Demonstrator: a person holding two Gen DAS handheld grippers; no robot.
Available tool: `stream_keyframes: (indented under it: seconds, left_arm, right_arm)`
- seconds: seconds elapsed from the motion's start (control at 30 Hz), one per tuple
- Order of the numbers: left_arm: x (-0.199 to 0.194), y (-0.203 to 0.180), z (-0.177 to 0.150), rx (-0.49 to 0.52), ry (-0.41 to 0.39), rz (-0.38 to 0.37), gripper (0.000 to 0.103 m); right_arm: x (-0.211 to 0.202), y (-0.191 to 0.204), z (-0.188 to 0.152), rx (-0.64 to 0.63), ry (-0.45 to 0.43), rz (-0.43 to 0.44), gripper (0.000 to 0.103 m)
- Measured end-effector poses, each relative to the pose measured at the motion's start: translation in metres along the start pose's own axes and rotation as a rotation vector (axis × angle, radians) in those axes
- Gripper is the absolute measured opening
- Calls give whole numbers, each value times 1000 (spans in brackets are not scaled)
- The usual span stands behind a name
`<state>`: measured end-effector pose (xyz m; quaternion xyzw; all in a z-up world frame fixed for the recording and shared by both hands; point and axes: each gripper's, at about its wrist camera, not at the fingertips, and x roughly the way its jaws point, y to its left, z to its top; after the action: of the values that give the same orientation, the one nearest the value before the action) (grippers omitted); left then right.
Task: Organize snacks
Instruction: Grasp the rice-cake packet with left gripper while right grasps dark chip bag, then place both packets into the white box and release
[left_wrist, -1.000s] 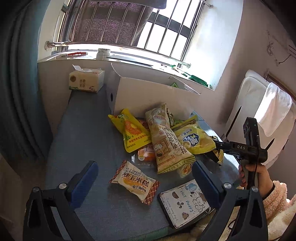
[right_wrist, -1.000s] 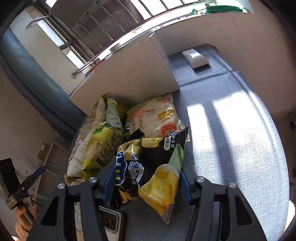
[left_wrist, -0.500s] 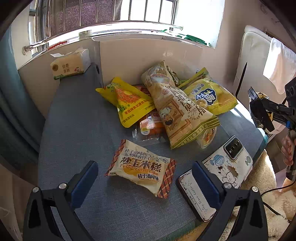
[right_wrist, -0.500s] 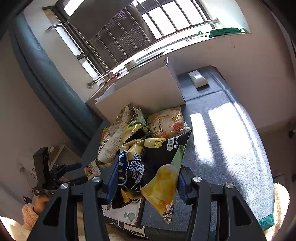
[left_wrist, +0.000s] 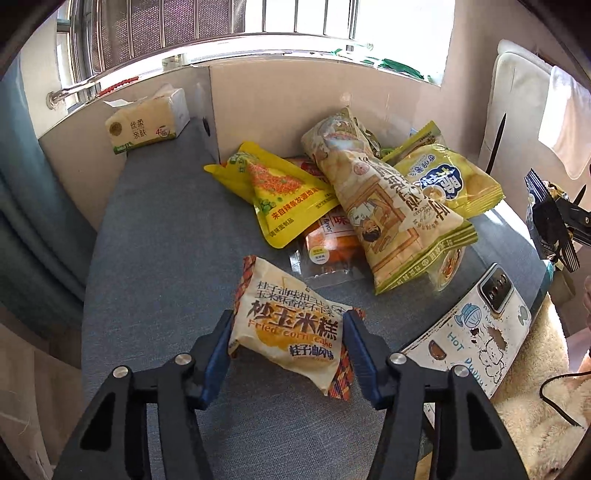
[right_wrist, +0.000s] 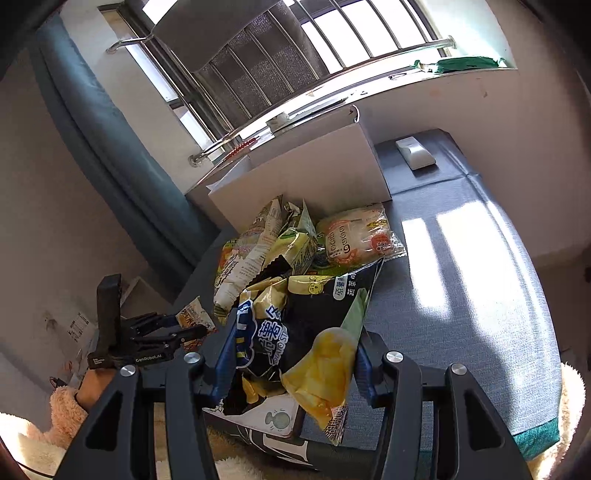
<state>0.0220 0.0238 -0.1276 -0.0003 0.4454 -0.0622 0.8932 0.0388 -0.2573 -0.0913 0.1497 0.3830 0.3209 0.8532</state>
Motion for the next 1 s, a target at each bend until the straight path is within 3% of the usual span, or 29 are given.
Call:
stream_keyframes:
  seconds: [0.13,0.27,0.4,0.6,0.77,0.9,0.97,1.0]
  left_arm:
    - [-17,9,1,-72,-77,-65,61]
    - [-44,14,23,-102,-168,-76,61]
    - [-63,19,72,-82,-268,-84,61]
    - [-54,28,179,-51,-382,-97,61]
    - [-17,35,258,-59,-349,-89,61]
    - [13,41,288,-70,-322,-65,62]
    - [28,46,298,-83,-290,-64,69]
    - [35,49,302,-91,-259,-59,77]
  right_arm:
    - [3,6,2,-17,3,3,58]
    - [3,12,16,-36,-19,13,57]
    - [12,27,53,-104,-47,3,58]
    - [56,43,147,-204,-87,-62,58]
    - [111,40,223,-210,-74,-151,58]
    - [141,34,255,-225,-39,-219,58]
    - [151,27,263,-221,-23,-257,63]
    - [154,23,266,-204,-23,-266,81]
